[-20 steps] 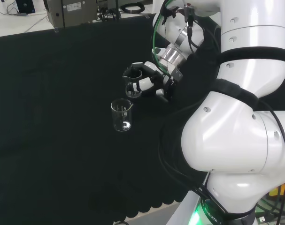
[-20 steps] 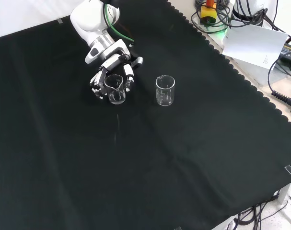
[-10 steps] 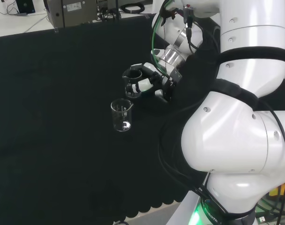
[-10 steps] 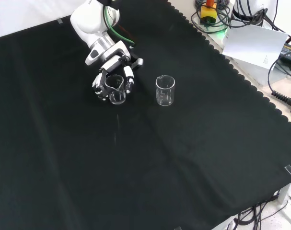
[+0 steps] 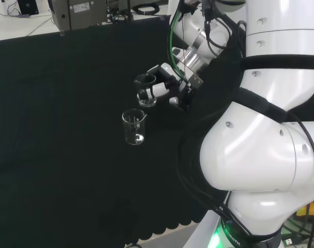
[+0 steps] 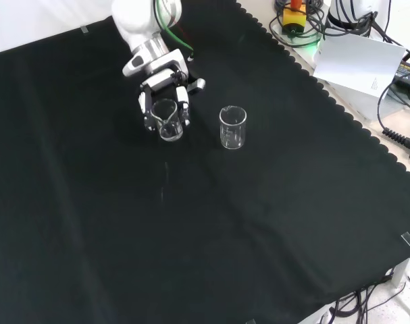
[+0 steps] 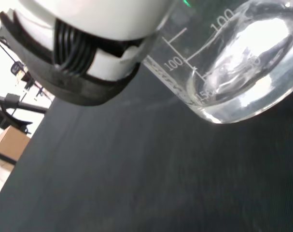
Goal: Pick up the beaker on the right.
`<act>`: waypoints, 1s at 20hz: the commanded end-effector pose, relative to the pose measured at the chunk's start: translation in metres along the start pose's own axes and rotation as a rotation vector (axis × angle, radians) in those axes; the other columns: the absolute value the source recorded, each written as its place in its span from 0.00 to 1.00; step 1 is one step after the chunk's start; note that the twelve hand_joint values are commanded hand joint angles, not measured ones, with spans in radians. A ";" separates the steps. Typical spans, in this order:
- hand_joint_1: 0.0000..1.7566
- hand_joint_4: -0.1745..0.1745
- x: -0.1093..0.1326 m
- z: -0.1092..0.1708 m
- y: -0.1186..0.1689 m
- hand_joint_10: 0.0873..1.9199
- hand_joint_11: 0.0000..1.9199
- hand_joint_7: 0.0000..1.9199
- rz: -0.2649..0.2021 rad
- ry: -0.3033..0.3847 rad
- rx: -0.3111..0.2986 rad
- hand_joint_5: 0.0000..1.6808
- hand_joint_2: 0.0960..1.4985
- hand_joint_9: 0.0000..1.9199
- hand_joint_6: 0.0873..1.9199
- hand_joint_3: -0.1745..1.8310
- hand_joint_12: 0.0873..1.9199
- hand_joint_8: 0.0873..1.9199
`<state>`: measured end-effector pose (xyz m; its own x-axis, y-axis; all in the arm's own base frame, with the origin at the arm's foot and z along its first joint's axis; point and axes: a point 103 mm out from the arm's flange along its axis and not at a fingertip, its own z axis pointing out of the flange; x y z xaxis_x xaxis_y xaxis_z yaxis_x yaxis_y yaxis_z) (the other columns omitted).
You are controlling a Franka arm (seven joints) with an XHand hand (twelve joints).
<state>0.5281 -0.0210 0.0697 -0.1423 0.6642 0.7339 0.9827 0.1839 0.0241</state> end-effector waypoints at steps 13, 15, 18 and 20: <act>0.68 0.34 0.060 -0.092 -0.053 0.00 0.78 0.92 -0.108 -0.348 0.089 0.88 0.46 0.94 0.05 0.30 0.27 0.02; 0.68 0.33 0.063 -0.092 -0.066 0.00 0.78 0.92 -0.096 -0.372 0.119 0.88 0.46 0.94 0.06 0.30 0.27 0.02; 0.69 0.28 0.069 -0.090 -0.083 0.00 0.78 0.93 -0.079 -0.402 0.157 0.87 0.45 0.94 0.07 0.31 0.26 0.02; 0.69 0.27 0.076 -0.087 -0.094 0.00 0.78 0.93 -0.075 -0.419 0.175 0.87 0.44 0.95 0.08 0.31 0.26 0.02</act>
<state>0.4728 -0.0560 0.1750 -0.2950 0.8410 0.4535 0.9455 0.3253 0.0117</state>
